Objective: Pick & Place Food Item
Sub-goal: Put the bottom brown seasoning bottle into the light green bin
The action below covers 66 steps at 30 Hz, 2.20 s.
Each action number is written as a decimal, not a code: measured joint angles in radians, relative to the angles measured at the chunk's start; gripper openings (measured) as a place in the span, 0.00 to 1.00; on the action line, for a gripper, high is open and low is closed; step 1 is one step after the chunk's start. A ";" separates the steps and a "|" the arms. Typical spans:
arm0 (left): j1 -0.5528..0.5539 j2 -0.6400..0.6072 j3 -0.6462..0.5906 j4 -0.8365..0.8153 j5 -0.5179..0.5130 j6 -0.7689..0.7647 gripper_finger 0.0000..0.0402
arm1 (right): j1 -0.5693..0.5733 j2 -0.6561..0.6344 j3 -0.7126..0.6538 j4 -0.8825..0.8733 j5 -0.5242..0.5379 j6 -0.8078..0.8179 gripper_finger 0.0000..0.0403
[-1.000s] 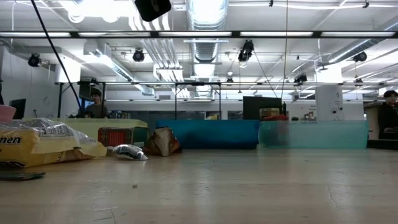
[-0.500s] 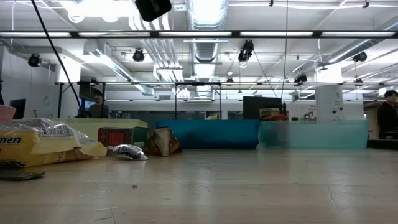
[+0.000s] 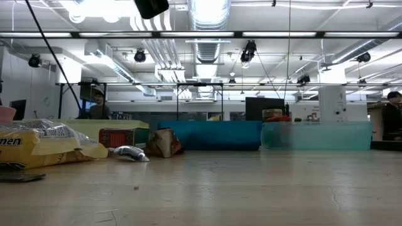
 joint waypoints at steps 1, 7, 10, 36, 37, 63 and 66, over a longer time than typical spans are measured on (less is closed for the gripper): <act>0.009 -0.013 -0.003 -0.003 0.002 0.001 0.69 | -0.001 -0.012 0.000 -0.018 0.014 -0.003 0.42; 0.051 -0.090 -0.005 -0.050 -0.005 0.044 0.69 | -0.036 -0.080 -0.001 -0.162 0.115 -0.002 0.42; 0.070 -0.132 -0.005 -0.056 -0.016 0.058 0.69 | -0.063 -0.117 -0.001 -0.256 0.165 -0.002 0.42; 0.146 -0.328 -0.006 -0.065 -0.233 0.161 0.69 | -0.692 -0.443 -0.434 -0.413 0.034 -0.159 0.42; 0.149 -0.329 -0.006 -0.064 -0.255 0.164 0.69 | -0.740 -0.453 -0.466 -0.406 0.013 -0.163 0.42; 0.166 -0.327 -0.006 -0.063 -0.467 0.069 0.69 | -0.913 -0.334 -0.938 -0.042 0.103 -0.151 0.42; 0.167 -0.327 -0.006 -0.064 -0.483 0.074 0.69 | -0.902 -0.362 -0.976 0.018 0.113 -0.127 0.42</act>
